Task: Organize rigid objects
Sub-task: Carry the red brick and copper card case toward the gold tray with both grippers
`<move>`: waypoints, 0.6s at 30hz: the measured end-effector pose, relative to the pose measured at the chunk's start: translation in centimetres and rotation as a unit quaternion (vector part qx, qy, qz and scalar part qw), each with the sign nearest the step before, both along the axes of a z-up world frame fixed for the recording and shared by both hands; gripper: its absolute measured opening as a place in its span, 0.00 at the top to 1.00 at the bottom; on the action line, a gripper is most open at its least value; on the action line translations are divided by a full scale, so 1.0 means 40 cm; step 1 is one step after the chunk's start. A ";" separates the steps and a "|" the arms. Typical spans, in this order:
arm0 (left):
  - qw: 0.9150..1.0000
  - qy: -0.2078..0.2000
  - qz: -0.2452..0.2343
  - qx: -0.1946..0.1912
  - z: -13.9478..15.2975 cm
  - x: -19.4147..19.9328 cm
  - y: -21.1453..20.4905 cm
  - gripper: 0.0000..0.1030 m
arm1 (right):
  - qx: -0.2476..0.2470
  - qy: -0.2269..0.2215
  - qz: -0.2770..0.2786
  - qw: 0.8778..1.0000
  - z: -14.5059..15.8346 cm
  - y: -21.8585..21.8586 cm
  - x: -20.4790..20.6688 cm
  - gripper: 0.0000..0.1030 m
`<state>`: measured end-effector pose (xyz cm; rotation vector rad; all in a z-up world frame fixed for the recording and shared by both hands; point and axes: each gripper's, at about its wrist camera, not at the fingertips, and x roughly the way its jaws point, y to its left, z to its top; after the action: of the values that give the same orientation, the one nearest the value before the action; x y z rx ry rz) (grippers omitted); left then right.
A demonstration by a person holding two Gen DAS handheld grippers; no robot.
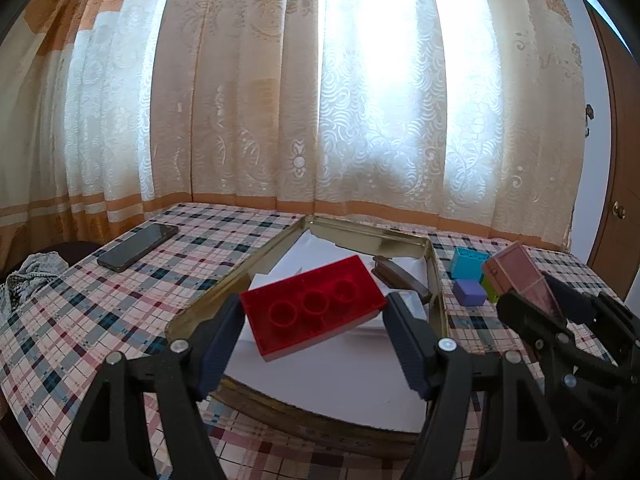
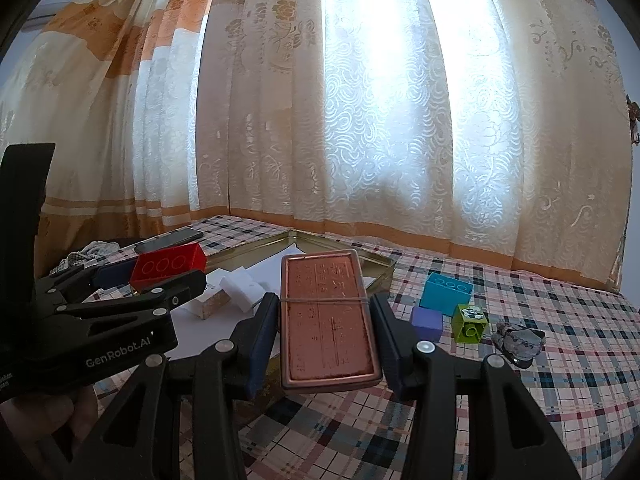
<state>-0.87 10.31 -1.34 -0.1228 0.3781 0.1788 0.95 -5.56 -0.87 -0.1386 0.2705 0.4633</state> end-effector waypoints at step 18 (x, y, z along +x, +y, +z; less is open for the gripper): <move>0.999 0.031 0.006 0.008 -0.010 0.031 0.054 0.30 | -0.003 0.034 0.028 0.999 -0.008 0.047 0.039 0.52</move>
<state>0.37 12.48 -1.73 -0.1044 0.4371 0.1970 2.49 -3.67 -1.18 -0.1363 0.3356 0.5242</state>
